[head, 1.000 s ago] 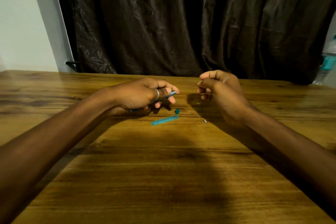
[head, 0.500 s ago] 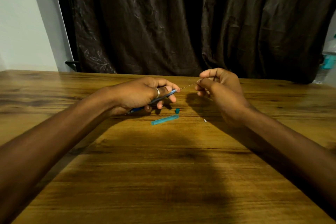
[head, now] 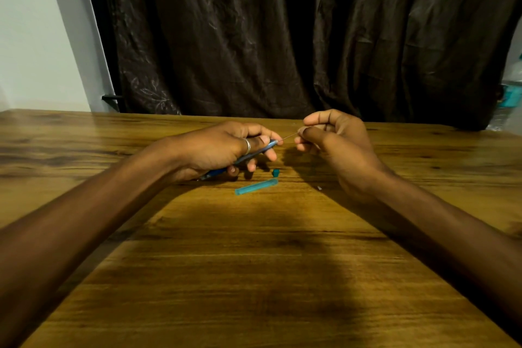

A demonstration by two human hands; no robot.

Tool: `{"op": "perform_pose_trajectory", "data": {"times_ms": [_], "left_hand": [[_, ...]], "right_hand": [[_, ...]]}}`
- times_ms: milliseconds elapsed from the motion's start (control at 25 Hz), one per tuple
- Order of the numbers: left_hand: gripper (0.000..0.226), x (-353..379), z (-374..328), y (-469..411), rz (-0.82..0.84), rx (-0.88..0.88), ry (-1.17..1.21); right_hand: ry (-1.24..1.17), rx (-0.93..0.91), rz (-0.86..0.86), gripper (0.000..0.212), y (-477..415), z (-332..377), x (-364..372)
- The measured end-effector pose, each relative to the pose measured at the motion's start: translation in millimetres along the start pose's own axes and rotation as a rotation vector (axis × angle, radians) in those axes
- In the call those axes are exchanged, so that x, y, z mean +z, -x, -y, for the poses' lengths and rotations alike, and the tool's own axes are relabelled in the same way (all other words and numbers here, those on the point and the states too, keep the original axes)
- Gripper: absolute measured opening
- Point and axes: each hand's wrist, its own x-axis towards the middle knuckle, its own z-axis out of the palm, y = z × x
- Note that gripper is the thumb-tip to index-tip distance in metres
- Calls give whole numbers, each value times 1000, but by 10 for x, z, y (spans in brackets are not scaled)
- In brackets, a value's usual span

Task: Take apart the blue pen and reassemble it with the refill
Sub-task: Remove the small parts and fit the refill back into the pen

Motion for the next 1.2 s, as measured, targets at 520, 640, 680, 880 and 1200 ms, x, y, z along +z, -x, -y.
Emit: {"op": "perform_pose_trajectory", "data": {"times_ms": [520,640,680,880,1200], "left_hand": [[28,8,61,-45,5,16,71],[26,23,76,-66,-1,20,104],[25,29,78,-70,-4,18,118],[22,68,73,-74,-12,13,177],[23,66,68,-79,-20,11,227]], "right_hand": [[106,-108,97,16,35,-23,28],[141,-153,84,16,28,-40,28],[156,-160,85,16,26,-48,29],[158,-169,123,15,32,-79,49],[135,-140,150,16,18,-65,50]]}}
